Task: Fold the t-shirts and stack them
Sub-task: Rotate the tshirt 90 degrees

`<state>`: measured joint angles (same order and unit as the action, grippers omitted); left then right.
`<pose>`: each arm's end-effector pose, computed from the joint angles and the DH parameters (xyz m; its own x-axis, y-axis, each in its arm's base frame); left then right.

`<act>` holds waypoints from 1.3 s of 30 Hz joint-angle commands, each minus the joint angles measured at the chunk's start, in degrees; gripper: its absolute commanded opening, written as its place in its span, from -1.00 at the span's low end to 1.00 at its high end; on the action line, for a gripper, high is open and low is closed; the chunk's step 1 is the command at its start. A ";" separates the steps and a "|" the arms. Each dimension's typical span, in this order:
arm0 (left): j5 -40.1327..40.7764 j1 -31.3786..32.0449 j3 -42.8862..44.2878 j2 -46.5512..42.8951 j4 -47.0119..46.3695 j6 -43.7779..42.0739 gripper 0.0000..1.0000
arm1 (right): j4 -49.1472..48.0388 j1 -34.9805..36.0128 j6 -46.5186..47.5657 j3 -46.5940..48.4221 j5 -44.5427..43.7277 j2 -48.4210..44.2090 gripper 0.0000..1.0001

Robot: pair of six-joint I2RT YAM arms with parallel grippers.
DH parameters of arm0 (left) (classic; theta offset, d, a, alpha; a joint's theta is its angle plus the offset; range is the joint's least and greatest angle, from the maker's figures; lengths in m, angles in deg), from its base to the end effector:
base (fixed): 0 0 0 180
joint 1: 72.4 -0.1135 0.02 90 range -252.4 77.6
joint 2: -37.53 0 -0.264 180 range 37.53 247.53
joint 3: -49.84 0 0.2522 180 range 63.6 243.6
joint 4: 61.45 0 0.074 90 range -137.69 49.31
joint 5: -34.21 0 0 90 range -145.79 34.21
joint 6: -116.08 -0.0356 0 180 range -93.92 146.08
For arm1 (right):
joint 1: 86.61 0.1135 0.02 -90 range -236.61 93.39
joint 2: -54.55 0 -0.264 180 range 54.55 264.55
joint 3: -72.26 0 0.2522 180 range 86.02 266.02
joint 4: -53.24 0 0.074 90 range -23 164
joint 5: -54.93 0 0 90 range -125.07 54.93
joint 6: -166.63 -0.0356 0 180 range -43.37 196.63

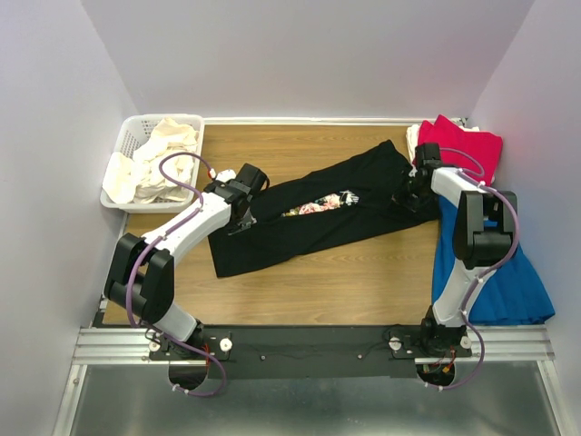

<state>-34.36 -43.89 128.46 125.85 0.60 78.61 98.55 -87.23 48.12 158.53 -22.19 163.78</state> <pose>0.2649 -0.1291 0.2331 -0.7805 -0.4168 -0.4659 -0.4532 0.8906 -0.0375 0.3795 0.0038 0.1634 -0.8506 0.4745 -0.2265 0.3801 0.8526 0.3587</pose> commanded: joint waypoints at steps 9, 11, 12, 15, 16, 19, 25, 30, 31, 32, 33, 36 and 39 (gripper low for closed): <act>2.65 -1.35 0.44 -0.16 -0.74 -1.73 -0.83 | -0.96 2.64 -2.43 9.22 4.25 2.03 -0.99; 2.65 -1.35 0.36 -0.07 -0.74 -1.82 -0.83 | -0.96 3.08 -2.43 11.15 5.31 3.96 -0.99; 2.65 -1.35 0.44 0.10 -0.83 -1.91 -0.83 | -0.96 3.26 -2.34 13.16 5.66 5.89 -0.99; 2.83 -1.44 0.44 0.10 -0.83 -2.17 -0.83 | -0.96 4.05 -2.25 17.64 6.62 10.45 -0.99; 2.74 -1.53 0.53 0.19 -0.83 -2.35 -0.83 | -0.96 4.22 -2.16 18.80 7.32 11.61 -0.99; 2.65 -1.53 0.97 0.89 -0.83 -2.70 -0.83 | -0.88 5.45 -1.72 23.97 8.38 16.69 -0.99; 2.74 -1.71 1.76 1.95 -0.83 -3.05 -0.83 | -0.61 8.18 -1.37 31.19 9.35 22.51 -0.99; 2.56 -1.88 2.20 2.65 -1.09 -3.23 -0.83 | 0.00 10.46 -0.93 34.10 10.67 24.19 -0.99; 2.56 -1.88 2.29 2.83 -1.18 -3.49 -0.83 | 0.00 10.81 -0.67 34.01 11.02 24.19 -0.99; 2.56 -1.97 2.37 3.00 -1.27 -3.49 -0.83 | 0.00 11.51 -0.49 34.10 11.11 24.01 -0.99; 2.48 -1.97 2.46 3.09 -1.45 -3.49 -0.83 | 0.09 11.78 -0.32 33.67 10.94 23.49 -0.99; 2.30 -2.06 2.46 3.53 -1.71 -3.84 -0.83 | 0.09 12.84 0.38 32.96 10.85 22.69 -0.99; 1.86 -2.23 2.73 4.15 -2.33 -4.46 -0.83 | 0.61 13.10 0.65 33.13 11.11 23.39 -0.98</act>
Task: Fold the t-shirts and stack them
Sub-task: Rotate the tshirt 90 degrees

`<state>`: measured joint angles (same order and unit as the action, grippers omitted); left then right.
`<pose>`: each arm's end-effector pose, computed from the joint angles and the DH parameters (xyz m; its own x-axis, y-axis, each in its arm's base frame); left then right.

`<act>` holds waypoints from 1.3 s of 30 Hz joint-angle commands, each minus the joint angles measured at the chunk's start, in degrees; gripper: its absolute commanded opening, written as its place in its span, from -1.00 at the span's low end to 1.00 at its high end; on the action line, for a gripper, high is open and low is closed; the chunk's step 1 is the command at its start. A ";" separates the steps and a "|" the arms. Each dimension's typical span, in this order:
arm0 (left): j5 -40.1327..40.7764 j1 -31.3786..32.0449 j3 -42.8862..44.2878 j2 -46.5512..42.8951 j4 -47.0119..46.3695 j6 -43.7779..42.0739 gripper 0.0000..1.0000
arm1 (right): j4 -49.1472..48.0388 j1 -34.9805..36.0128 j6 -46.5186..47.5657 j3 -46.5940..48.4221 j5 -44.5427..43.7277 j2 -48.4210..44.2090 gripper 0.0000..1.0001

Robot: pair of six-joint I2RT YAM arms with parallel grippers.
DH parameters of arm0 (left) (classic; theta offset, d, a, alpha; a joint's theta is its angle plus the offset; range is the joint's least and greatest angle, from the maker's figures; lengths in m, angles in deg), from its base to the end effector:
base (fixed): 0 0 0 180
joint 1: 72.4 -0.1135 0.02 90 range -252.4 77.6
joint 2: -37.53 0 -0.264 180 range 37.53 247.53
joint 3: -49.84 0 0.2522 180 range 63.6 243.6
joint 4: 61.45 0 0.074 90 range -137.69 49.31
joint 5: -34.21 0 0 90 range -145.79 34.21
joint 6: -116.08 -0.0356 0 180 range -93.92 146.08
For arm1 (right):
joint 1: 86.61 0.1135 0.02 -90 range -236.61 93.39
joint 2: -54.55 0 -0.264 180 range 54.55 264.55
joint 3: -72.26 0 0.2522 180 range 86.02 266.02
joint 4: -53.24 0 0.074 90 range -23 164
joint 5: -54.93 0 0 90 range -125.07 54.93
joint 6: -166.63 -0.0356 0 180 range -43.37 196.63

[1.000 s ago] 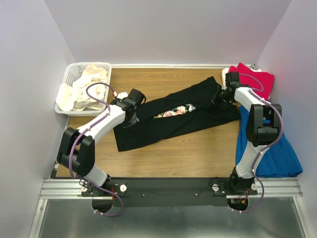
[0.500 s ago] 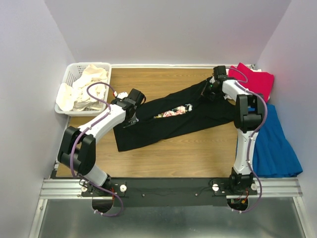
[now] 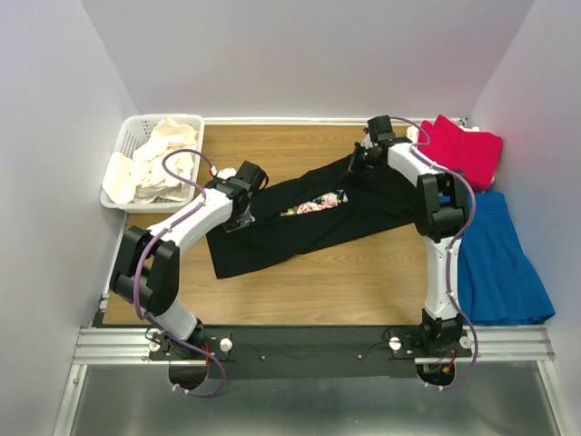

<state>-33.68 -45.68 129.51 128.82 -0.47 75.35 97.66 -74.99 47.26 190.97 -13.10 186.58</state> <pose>0.2784 -0.1252 0.2245 -0.7956 -0.3855 -0.4673 -0.4397 0.8981 0.0077 0.4864 0.1136 0.1610 -0.9094 0.2773 -0.3100 0.0730 0.8401 0.5375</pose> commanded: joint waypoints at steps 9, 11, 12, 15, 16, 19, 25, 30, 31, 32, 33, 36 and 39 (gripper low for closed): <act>-1.45 -0.88 1.94 3.19 -7.48 -8.56 -0.83 | 2.48 0.95 3.08 2.10 -4.04 -2.64 0.21; -2.77 -1.32 2.55 4.68 -10.03 -10.59 -0.83 | 2.57 0.86 3.17 2.28 -6.67 -3.96 0.22; -3.03 -1.58 3.43 5.21 -10.91 -11.74 -0.83 | 2.66 0.95 3.17 2.19 -7.64 -5.36 0.22; -4.09 -1.93 7.02 8.99 -13.21 -15.69 -0.83 | 3.01 0.95 2.91 1.14 -11.07 -8.00 0.22; -4.18 -2.02 8.34 10.22 -13.21 -16.57 -0.83 | 3.09 0.86 2.91 0.53 -12.12 -8.62 0.22; -4.88 -2.02 12.13 13.74 -14.26 -19.21 -0.83 | 3.36 0.95 2.73 -2.01 -17.39 -10.82 0.22; -7.86 -2.11 16.09 15.94 -16.19 -22.47 -0.83 | 6.61 0.86 2.56 -4.57 -26.63 -10.13 0.22; -10.15 -2.20 16.09 15.77 -17.07 -24.49 -0.84 | 9.33 0.86 1.77 -3.70 -30.50 -5.82 0.22; -11.03 -2.20 16.01 15.59 -17.16 -25.10 -0.85 | 9.77 0.86 1.33 -3.26 -30.94 -5.12 0.22; -11.21 -2.20 15.92 15.15 -17.42 -25.37 -0.85 | 10.38 0.95 1.15 -2.56 -31.64 -4.16 0.22; -11.38 -2.20 15.48 14.80 -17.60 -25.54 -0.85 | 11.17 0.95 1.06 -1.42 -31.65 -2.58 0.22; -12.09 -2.20 14.17 13.31 -18.57 -26.69 -0.85 | 12.32 0.95 0.89 0.95 -30.86 1.89 0.22; -12.97 -2.29 12.85 11.81 -19.53 -27.92 -0.85 | 13.28 0.95 1.41 5.78 -27.53 6.21 0.22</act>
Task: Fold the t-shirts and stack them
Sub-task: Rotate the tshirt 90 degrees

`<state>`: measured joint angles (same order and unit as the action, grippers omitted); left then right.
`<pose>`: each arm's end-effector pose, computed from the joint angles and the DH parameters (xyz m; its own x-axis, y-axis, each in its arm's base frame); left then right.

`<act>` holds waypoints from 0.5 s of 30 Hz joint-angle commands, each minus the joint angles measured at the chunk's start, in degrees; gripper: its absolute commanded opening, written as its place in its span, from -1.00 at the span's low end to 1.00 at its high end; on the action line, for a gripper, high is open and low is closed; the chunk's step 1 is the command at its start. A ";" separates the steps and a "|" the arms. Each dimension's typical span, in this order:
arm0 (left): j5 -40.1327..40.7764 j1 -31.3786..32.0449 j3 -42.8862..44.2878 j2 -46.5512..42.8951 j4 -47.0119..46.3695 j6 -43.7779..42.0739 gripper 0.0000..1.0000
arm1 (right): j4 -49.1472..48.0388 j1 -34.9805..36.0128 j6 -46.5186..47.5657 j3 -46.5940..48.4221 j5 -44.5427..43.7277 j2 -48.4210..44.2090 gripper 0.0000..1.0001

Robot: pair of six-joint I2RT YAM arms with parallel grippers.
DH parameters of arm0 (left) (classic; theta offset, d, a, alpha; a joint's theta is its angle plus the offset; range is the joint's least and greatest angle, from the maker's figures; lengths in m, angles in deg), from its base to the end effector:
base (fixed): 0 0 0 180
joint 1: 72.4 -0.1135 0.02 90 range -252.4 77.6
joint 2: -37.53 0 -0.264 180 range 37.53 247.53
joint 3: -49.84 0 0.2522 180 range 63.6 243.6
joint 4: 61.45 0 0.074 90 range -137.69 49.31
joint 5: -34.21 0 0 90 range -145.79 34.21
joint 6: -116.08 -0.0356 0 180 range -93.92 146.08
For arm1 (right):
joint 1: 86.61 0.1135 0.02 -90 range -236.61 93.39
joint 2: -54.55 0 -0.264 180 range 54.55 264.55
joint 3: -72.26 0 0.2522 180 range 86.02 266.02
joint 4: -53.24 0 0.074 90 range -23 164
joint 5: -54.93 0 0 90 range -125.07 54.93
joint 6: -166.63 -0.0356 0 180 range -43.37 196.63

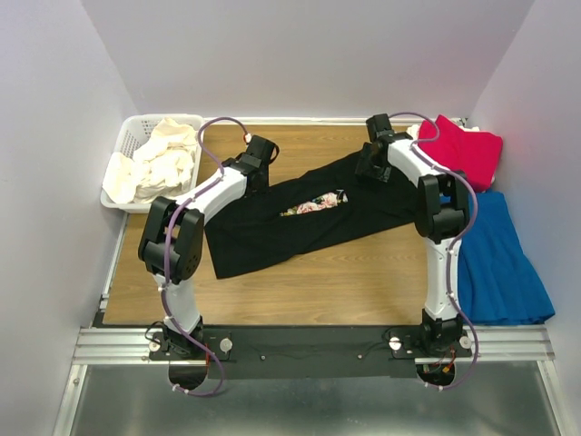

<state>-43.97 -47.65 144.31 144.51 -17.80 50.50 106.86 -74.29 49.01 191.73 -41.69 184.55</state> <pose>0.3699 -0.1625 0.2210 -0.8134 -0.0706 -0.5774 -0.0330 0.9966 -0.0753 0.4750 0.0995 0.1712 -0.8545 0.2847 -0.4344 0.2633 0.9584 0.1102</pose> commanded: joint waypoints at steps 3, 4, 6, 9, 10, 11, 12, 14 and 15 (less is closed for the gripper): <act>-4.16 -0.76 -2.48 -5.11 -2.47 -3.33 -0.85 | 6.36 0.16 0.54 13.18 5.11 15.62 0.22; -4.60 -0.85 -2.48 -5.46 -2.55 -3.42 -0.85 | 6.98 0.25 1.24 15.29 6.25 17.38 0.22; -6.36 -1.02 -2.48 -6.25 -2.99 -3.24 -0.85 | 8.56 0.16 1.60 22.59 9.39 22.39 0.21; -8.47 -1.02 -2.40 -6.87 -3.52 -3.16 -0.85 | 8.57 0.25 3.18 30.06 14.67 26.44 0.21; -8.91 -1.02 -2.57 -7.05 -3.78 -3.42 -0.85 | 8.40 0.25 4.57 31.65 16.18 27.23 0.21; -9.78 -1.02 -2.57 -7.05 -4.22 -3.59 -0.85 | 8.22 0.34 5.63 33.32 18.19 28.11 0.21; -10.31 -1.02 -2.66 -7.22 -4.57 -3.94 -0.85 | 7.61 0.34 6.60 36.38 22.13 29.43 0.21; -11.19 -1.02 -2.75 -7.22 -5.10 -4.73 -0.85 | 6.47 0.34 9.06 37.37 25.14 29.62 0.21; -11.37 -1.02 -2.66 -7.22 -5.28 -5.09 -0.85 | 4.81 0.34 9.59 36.85 26.11 28.48 0.21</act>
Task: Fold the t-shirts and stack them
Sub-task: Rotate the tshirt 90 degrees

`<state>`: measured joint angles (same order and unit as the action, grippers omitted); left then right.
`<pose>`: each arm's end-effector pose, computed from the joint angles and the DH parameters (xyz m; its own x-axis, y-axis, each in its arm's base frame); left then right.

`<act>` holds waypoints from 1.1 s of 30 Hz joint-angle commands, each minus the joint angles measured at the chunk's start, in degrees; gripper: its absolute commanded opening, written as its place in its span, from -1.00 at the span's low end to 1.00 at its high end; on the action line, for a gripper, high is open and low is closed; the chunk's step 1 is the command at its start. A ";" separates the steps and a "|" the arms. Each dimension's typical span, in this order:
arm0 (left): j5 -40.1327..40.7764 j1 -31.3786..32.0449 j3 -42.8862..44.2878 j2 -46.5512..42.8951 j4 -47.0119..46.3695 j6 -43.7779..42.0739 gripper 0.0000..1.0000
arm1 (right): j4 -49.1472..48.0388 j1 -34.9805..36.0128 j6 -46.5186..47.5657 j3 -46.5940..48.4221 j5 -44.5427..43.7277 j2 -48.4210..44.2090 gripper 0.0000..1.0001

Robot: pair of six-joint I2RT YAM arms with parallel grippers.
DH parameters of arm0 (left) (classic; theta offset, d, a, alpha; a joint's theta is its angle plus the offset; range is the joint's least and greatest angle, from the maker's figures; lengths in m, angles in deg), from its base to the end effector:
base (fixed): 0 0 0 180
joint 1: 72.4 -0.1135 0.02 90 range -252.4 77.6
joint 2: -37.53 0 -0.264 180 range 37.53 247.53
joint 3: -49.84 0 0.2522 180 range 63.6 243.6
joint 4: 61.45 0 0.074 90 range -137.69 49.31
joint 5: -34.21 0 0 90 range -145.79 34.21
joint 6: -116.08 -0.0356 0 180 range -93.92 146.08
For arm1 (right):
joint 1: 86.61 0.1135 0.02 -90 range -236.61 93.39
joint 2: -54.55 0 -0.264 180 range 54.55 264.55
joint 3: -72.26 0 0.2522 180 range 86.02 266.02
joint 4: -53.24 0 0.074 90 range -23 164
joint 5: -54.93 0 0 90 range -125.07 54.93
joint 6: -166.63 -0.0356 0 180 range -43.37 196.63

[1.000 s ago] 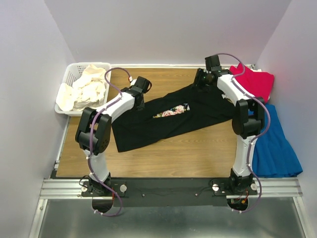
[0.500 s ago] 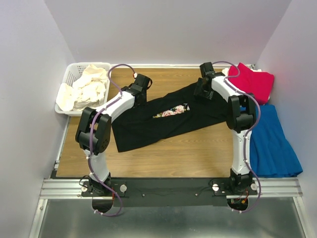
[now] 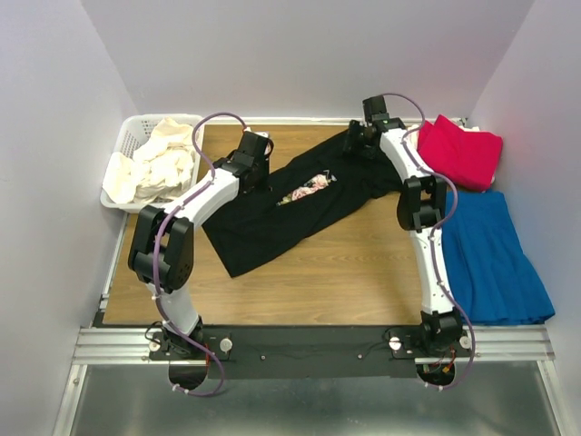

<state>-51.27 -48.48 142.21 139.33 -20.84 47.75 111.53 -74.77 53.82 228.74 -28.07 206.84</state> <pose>0.3605 -0.1568 0.2467 -0.7833 -0.0553 -0.6192 0.0739 0.9807 -0.1810 0.5564 0.1211 0.1661 -0.8369 0.2177 -0.5022 0.0552 0.9464 0.3183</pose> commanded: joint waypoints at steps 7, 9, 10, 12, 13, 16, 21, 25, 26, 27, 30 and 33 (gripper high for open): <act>-4.07 -1.16 1.10 -2.39 -2.95 -3.57 -0.85 | -8.05 1.00 6.28 -8.05 3.90 -7.15 0.22; -4.16 -1.69 1.37 -2.57 -3.38 -3.65 -0.85 | -8.76 1.43 6.72 -8.24 1.97 -9.72 0.22; -4.25 -1.95 1.37 -2.74 -3.56 -3.65 -0.85 | -8.85 1.70 7.16 -8.16 1.18 -10.77 0.22; -4.16 -2.56 1.28 -3.01 -4.26 -3.48 -0.85 | -8.76 2.48 7.51 -8.50 -0.67 -14.29 0.22; -4.25 -2.74 1.11 -3.10 -4.52 -3.30 -0.85 | -8.85 2.93 7.86 -9.03 -0.94 -15.60 0.22; -6.18 -3.88 1.28 -2.92 -5.23 -2.87 -0.85 | -8.76 5.73 8.39 -12.62 -1.56 -20.70 0.23; -6.89 -6.25 2.95 -1.35 -5.76 -1.28 -0.85 | -8.50 14.59 8.31 -24.57 -3.30 -28.52 0.23; -6.45 -8.62 5.93 0.50 -5.06 0.82 -0.85 | -8.59 21.55 5.24 -36.51 -2.52 -30.73 0.22; -6.36 -9.76 6.38 0.85 -4.53 1.18 -0.85 | -8.59 23.04 5.23 -37.76 -2.61 -30.74 0.22; -6.62 -10.21 6.99 1.73 -4.27 1.27 -0.85 | -8.59 25.93 5.14 -38.90 -3.83 -30.65 0.22; -6.89 -11.79 9.01 2.96 -3.04 1.27 -0.85 | -8.59 30.51 4.18 -40.58 -3.32 -29.77 0.21; -5.57 -13.02 10.86 3.93 -1.37 1.09 -0.85 | -8.50 34.55 3.21 -40.32 -3.66 -29.15 0.21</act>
<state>-56.87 -59.67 150.12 141.26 -24.75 48.30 101.92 -44.65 59.11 188.50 -29.91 177.23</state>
